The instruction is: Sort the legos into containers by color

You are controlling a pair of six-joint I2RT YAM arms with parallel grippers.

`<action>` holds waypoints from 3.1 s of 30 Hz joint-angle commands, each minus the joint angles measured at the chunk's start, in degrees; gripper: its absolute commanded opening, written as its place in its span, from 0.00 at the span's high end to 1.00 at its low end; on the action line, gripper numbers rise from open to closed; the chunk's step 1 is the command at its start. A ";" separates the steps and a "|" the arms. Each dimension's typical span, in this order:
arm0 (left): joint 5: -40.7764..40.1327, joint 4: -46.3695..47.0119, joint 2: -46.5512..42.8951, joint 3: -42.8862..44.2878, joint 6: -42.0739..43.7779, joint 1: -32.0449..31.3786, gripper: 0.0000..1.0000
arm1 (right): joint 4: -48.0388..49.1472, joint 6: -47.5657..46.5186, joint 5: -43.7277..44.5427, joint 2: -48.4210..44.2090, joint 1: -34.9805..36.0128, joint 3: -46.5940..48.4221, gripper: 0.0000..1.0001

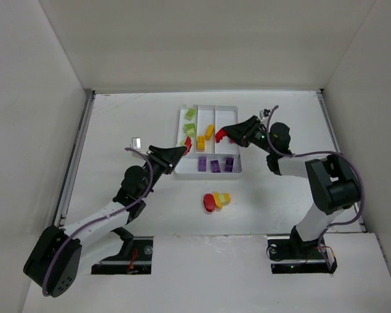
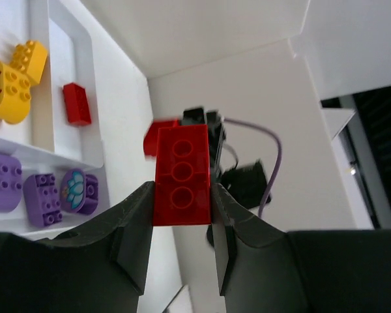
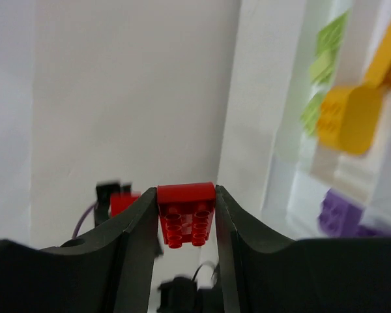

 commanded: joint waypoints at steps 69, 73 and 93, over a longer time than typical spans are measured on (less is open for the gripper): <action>-18.14 -44.64 64.38 75.50 43.69 -11.82 0.54 | -47.62 -30.54 42.96 -49.18 10.16 -19.71 0.54; -18.05 -43.86 61.57 73.93 44.04 -12.00 0.49 | -48.33 -30.72 42.43 -48.74 11.30 -19.80 0.51; -17.96 -48.05 11.66 25.34 31.49 -19.20 0.47 | -52.91 -30.89 46.30 -34.95 27.21 -17.60 0.17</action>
